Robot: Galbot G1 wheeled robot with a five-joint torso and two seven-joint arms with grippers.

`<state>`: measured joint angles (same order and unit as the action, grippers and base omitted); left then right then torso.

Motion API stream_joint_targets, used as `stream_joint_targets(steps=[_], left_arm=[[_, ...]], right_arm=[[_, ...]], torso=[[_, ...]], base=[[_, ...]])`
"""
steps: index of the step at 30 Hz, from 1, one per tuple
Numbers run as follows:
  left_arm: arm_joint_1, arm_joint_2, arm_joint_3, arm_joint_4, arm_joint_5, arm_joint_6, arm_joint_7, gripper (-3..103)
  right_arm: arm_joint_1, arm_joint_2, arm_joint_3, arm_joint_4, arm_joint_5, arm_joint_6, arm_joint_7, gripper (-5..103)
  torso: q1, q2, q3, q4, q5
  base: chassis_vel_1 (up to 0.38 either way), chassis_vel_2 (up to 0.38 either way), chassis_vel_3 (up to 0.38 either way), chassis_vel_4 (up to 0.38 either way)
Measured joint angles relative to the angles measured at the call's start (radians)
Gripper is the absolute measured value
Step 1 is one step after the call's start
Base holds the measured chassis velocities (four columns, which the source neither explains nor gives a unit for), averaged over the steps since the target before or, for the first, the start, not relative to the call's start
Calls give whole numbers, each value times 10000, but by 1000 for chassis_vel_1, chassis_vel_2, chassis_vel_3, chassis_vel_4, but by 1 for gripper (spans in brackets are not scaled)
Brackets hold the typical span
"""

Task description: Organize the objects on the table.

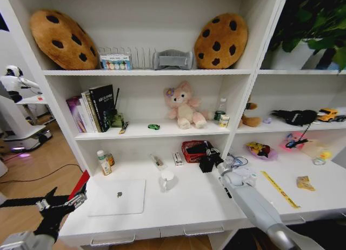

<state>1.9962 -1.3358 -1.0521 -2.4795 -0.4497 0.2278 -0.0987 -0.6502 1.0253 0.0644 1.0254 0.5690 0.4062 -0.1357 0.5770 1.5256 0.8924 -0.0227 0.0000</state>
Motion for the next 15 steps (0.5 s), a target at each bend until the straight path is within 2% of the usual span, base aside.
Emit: stream_joint_targets(steps=[2, 7, 9, 11, 12, 14, 15], left_arm=[[0, 0, 0, 0, 1, 0, 0, 100], [0, 0, 0, 0, 0, 0, 0, 100], [0, 0, 0, 0, 0, 0, 0, 100], [0, 0, 0, 0, 1, 0, 1, 100], [0, 0, 0, 1, 1, 0, 0, 100], [0, 0, 0, 0, 0, 0, 1, 100], [0, 0, 0, 0, 0, 0, 1, 100]], right_arm=[[4, 27, 0, -22, -30, 21, -47, 8], [-133, 8, 31, 30, -90, 14, -157, 16], [-325, -28, 112, 191, -106, -9, -161, 27], [-410, -58, 155, 283, -105, -37, -161, 27], [-482, -105, 202, 389, -100, -66, -157, 39], [-625, -223, 324, 648, -57, -142, -146, 50], [-625, -223, 324, 648, -57, -142, -146, 50]], torso=[[0, 1, 0, 0, 0], [-1, 1, -1, -1, 0], [-1, 1, 0, 0, 0], [-1, 1, -1, 0, 1], [-2, 1, 0, 0, 1], [-2, 2, -1, 0, 0], [-2, 2, -1, 0, 0]], base=[[0, 0, 0, 0], [0, 0, 0, 0], [0, 0, 0, 0], [0, 0, 0, 0], [0, 0, 0, 0], [0, 0, 0, 0], [0, 0, 0, 0]])
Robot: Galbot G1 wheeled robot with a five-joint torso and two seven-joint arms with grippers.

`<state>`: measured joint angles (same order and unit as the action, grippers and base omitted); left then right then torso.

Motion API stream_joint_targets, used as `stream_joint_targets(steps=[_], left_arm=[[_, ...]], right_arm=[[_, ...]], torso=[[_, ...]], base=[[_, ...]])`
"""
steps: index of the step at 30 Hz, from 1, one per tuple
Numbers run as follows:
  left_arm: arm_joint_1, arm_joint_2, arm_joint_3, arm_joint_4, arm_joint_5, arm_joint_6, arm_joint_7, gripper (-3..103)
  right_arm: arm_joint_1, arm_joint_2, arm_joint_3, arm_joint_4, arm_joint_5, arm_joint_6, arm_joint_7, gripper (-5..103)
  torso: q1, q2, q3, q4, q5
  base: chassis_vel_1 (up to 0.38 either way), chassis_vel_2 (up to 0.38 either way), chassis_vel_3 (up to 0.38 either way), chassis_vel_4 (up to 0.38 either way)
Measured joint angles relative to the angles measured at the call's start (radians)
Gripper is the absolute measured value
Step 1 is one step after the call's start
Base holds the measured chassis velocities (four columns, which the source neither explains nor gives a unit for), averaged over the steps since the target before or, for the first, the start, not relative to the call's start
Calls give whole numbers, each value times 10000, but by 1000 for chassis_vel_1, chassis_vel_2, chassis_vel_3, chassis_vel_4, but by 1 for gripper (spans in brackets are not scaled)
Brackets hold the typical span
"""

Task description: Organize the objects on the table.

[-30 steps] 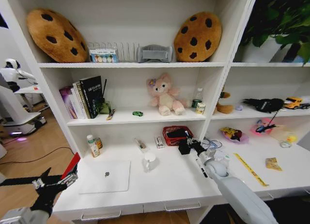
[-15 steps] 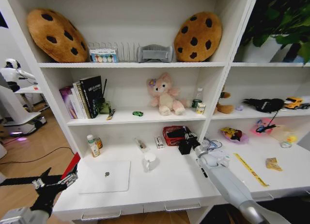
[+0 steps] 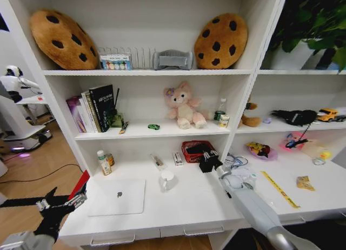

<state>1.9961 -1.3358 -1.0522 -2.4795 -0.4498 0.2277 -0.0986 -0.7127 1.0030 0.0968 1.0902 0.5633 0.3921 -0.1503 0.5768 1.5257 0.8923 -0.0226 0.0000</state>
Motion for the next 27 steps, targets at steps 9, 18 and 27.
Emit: stream_joint_targets(steps=[9, 18, 27], left_arm=[[0, 0, 0, 0, 0, -1, -4, 100], [0, 0, 0, 0, 0, -1, -1, 100], [1, 0, 0, 0, 0, -1, 0, 100]], right_arm=[[-1774, -818, 607, 2985, 208, -880, 529, 83], [-4811, -1480, 2309, 6844, 530, -4318, 3754, 100], [-6951, -1637, 4079, 7542, 2279, -6683, 2958, 100]], torso=[[-1, 0, 0, 1, 2], [0, 0, 0, 0, 1], [-2, 1, -1, -3, 2]], base=[[0, 0, 0, 0], [0, 0, 0, 0], [0, 0, 0, 0]])
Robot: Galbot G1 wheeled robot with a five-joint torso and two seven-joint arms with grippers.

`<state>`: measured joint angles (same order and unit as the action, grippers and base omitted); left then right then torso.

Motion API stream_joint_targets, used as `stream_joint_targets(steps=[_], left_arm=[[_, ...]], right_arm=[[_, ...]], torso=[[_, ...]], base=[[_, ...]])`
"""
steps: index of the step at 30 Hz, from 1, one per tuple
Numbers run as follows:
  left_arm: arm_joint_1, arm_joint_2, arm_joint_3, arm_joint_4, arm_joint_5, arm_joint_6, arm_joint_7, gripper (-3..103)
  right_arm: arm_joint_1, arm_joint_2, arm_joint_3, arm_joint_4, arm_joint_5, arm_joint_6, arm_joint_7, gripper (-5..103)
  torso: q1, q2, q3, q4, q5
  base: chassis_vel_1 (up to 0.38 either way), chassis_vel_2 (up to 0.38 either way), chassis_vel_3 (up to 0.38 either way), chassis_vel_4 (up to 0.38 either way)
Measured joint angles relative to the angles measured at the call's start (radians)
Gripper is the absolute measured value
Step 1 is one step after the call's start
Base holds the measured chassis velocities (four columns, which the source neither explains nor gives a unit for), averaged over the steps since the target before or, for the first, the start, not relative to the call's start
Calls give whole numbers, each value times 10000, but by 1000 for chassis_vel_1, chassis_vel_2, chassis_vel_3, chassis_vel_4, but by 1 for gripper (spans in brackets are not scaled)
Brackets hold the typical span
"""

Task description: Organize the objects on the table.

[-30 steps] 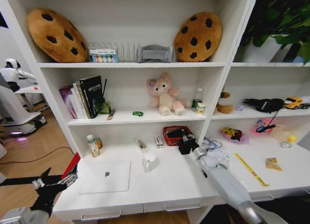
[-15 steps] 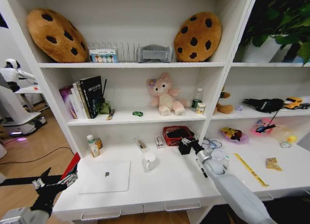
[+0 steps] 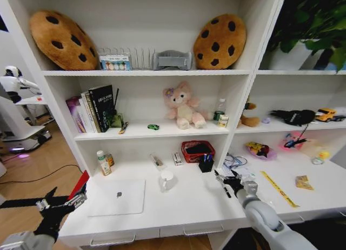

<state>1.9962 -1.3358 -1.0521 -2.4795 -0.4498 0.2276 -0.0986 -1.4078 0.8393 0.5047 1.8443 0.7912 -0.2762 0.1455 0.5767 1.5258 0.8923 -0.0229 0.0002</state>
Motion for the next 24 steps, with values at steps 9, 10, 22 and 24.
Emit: stream_joint_targets(steps=[9, 10, 22, 24], left_arm=[[0, 0, 0, 0, 0, 0, 0, 100], [-1, 0, 0, 0, 0, 0, 0, 100], [-1, 0, 0, 0, 1, 0, 0, 100], [0, 0, 0, 0, 0, 0, 0, 100]], right_arm=[[1349, -150, -575, -1268, 844, -606, -249, 100], [1393, -134, -628, -1358, 856, -717, -126, 100], [1775, 87, -879, -2340, 798, -991, -106, 100], [1895, 94, -965, -2497, 782, -984, -190, 100]], torso=[[2, -1, 1, 5, -1], [3, -1, 1, 5, -2], [3, -1, 1, 3, -2], [3, -2, 1, 2, -2]], base=[[0, 0, 0, 0], [0, 0, 0, 0], [0, 0, 0, 0], [0, 0, 0, 0]])
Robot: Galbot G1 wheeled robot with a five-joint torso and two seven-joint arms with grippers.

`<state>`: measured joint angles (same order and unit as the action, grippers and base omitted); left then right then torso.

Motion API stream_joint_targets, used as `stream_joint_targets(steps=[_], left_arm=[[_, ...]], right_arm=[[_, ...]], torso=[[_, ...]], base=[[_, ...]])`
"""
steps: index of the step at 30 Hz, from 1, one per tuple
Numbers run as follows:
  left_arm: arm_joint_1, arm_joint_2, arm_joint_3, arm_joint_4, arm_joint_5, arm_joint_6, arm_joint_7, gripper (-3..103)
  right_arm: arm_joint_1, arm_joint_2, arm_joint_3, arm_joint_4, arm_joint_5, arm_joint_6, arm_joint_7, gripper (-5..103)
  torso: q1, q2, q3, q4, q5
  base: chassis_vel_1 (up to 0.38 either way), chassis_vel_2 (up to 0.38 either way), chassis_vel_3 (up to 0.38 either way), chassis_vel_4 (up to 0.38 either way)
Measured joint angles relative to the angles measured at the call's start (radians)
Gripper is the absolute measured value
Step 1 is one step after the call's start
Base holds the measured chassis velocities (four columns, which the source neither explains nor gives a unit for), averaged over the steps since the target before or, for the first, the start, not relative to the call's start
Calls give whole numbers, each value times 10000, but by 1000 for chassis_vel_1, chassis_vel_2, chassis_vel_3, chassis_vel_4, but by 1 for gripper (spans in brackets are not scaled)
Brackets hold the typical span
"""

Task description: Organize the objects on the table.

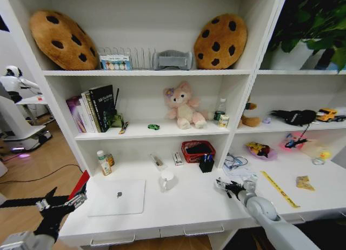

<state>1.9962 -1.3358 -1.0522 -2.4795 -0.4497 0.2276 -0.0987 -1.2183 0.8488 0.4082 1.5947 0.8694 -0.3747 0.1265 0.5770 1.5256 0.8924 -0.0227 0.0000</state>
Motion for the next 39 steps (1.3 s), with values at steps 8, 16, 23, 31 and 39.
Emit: stream_joint_targets(steps=[8, 16, 23, 31, 39], left_arm=[[0, 0, 0, 0, 0, 0, 0, 100], [0, 0, 0, 0, 0, 0, 0, 100], [0, 0, 0, 0, 1, 0, 0, 100], [0, 0, 0, 0, 0, 0, 0, 100], [0, 0, 0, 0, 1, 0, 0, 100]], right_arm=[[470, 63, -316, -346, -61, -24, -75, 100], [539, 77, -418, -426, -48, -173, -23, 84], [519, 27, -429, -413, 145, -337, -15, 62], [598, -3, -484, -392, 545, -467, -135, 30], [473, -98, -325, -319, 616, -533, -437, 11]], torso=[[0, -1, 0, 1, 0], [0, 0, 0, 1, -1], [-1, 1, -1, 0, -6], [-1, 0, 0, 1, 1], [-1, 0, 1, 1, 3]], base=[[0, 0, 0, 0], [0, 0, 0, 0], [0, 0, 0, 0], [0, 0, 0, 0], [0, 0, 0, 0]])
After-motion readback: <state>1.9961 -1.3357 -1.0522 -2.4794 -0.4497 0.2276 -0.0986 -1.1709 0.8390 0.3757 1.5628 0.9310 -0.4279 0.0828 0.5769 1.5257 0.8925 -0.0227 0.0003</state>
